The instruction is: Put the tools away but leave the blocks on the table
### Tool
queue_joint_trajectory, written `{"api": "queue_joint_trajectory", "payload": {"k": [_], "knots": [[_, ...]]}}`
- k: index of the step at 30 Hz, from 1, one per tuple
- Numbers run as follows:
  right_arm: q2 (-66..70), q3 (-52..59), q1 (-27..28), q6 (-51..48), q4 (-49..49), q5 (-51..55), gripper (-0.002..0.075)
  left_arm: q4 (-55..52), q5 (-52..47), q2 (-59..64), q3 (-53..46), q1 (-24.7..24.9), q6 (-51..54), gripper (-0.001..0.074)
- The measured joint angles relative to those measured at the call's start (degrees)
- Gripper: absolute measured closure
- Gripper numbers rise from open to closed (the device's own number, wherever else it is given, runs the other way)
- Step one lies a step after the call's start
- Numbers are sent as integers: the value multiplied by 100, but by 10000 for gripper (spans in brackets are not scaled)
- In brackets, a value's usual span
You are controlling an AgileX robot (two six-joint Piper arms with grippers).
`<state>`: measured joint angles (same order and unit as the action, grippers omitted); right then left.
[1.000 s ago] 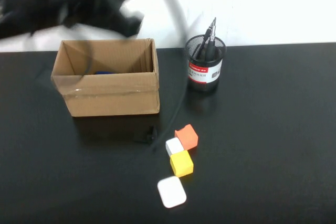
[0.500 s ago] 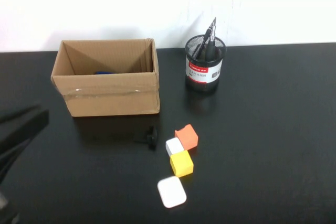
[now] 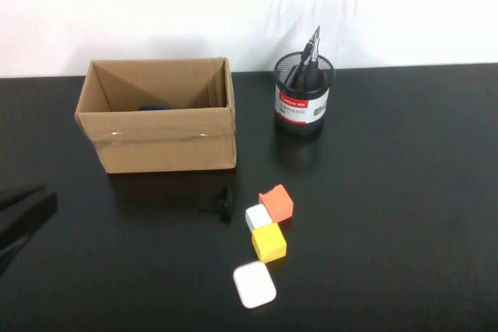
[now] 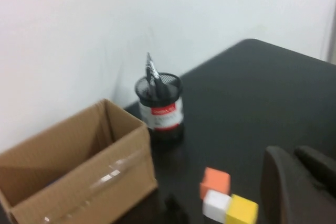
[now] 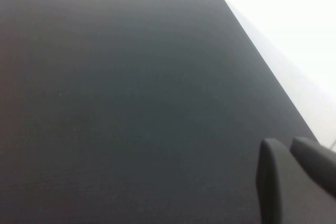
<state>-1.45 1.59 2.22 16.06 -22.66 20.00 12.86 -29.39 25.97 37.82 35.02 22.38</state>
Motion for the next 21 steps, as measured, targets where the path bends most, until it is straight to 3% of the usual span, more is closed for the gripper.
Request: {"api": "queue_joint_trajectory", "payload": {"k": [5, 8, 13, 21], "knots": [[0, 0, 0, 0, 0, 0, 732, -353, 1213, -292, -625, -31, 0, 736], [0, 0, 0, 0, 0, 0, 732, -380, 1982, -775, -1167, -344, -162, 736], [0, 0, 0, 0, 0, 0, 732, -484, 2364, -1706, -2139, -1247, -793, 736], [0, 0, 0, 4, 0, 0, 732, -571, 1874, -2653, -3333, -2944, -1889, 736]]}}
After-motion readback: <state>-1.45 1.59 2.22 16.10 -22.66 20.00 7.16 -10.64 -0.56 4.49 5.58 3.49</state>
